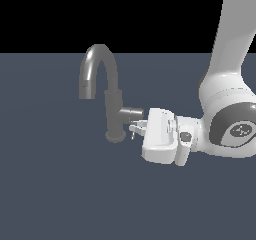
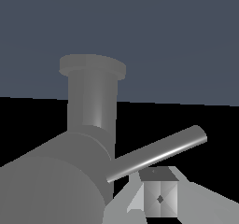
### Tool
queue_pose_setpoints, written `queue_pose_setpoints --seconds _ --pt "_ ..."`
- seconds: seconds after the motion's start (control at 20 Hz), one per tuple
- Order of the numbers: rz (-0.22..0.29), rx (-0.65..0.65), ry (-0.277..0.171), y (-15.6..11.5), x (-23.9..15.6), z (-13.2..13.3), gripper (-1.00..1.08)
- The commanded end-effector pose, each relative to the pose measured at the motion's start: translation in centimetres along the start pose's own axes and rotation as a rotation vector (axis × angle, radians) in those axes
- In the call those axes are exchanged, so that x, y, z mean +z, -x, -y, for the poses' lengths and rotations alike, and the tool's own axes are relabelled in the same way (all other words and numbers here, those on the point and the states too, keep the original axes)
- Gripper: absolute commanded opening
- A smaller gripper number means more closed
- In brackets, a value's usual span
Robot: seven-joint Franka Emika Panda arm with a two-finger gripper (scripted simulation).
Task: Turn on the faucet by rotating a designated handle.
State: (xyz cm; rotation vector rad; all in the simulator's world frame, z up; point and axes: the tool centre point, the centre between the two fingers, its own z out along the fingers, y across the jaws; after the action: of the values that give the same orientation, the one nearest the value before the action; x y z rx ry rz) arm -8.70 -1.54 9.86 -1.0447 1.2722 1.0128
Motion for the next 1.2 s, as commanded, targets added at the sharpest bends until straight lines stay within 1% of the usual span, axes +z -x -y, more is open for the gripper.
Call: queue_pose_setpoints --seconds 0.0,0.5,0.55,0.6,1.15 --pt "-0.011 0.015 -0.007 -1.7 -0.1 0.2 -1.0" --pt "-0.017 0.036 -0.009 -5.5 -0.3 1.2 -1.0" --pt "-0.017 0.036 -0.009 -5.5 -0.3 1.2 -1.0" --pt "-0.02 0.0 -0.03 -3.7 -1.8 2.4 -1.0" --pt "-0.018 0.023 -0.017 -5.6 -0.9 5.1 -1.0"
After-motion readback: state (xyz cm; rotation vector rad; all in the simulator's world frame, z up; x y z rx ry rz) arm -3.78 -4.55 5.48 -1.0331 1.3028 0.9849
